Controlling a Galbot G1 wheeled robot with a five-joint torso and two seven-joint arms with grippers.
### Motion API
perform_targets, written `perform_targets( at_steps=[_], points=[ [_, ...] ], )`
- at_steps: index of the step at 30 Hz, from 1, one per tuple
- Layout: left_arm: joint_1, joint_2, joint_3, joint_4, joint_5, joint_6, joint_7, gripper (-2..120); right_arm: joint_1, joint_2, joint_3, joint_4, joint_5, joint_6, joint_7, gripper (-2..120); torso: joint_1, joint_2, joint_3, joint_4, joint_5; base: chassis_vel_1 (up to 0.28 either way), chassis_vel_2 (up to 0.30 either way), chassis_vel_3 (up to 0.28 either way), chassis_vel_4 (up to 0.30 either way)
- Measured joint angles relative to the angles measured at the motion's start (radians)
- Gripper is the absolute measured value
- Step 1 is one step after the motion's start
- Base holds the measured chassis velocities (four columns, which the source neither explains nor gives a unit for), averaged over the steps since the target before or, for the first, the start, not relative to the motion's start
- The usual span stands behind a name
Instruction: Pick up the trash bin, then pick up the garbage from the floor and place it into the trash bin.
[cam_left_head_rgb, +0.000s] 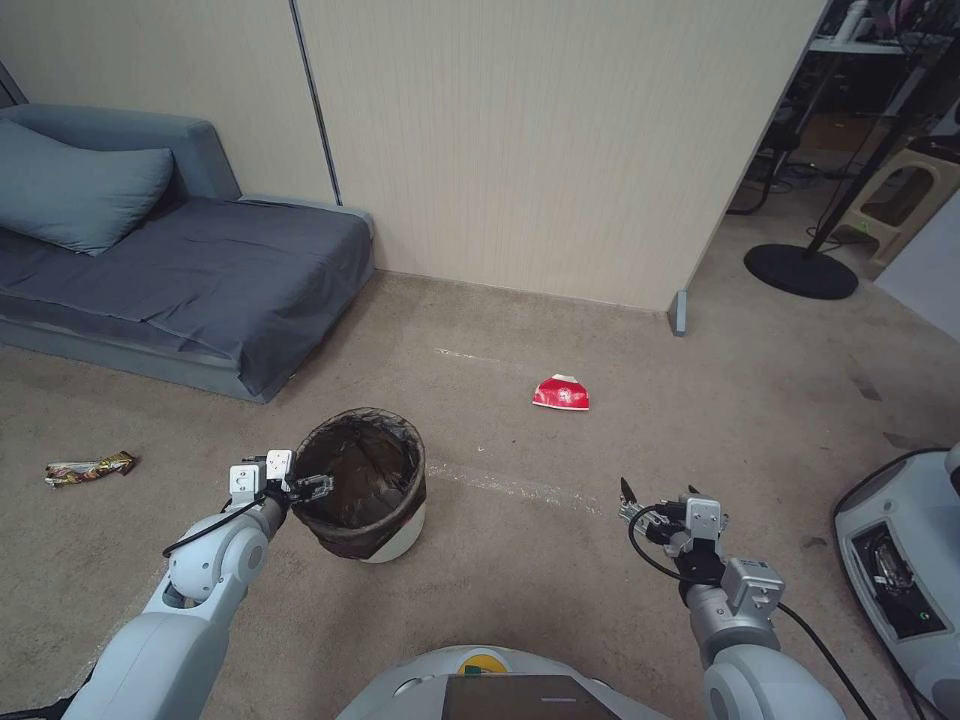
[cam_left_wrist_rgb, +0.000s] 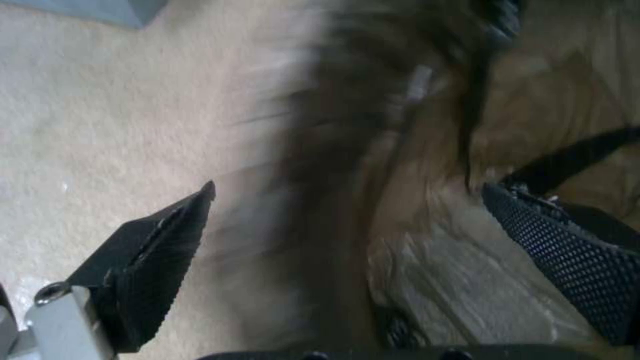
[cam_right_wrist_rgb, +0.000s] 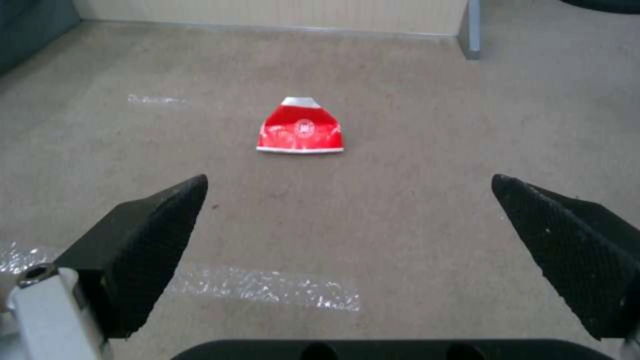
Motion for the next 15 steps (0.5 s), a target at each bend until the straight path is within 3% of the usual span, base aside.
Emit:
perform_targets(
  at_steps=[8, 15],
  points=[
    [-0.001, -0.009, 0.007, 0.001, 0.016, 0.000, 0.006, 98, 0.004, -0.002, 0.000, -0.007, 0.000, 0.002, 0.001, 100, 0.000, 0.000, 0.000, 0.0000, -0.0002, 0.000, 0.000, 0.000, 0.000],
    [0.004, -0.009, 0.000, -0.006, 0.028, 0.000, 0.023, 76, 0.008, -0.004, 0.001, -0.009, 0.001, 0.002, 0.002, 100, 0.000, 0.000, 0.000, 0.0000, -0.0006, 0.000, 0.000, 0.000, 0.000]
  ],
)
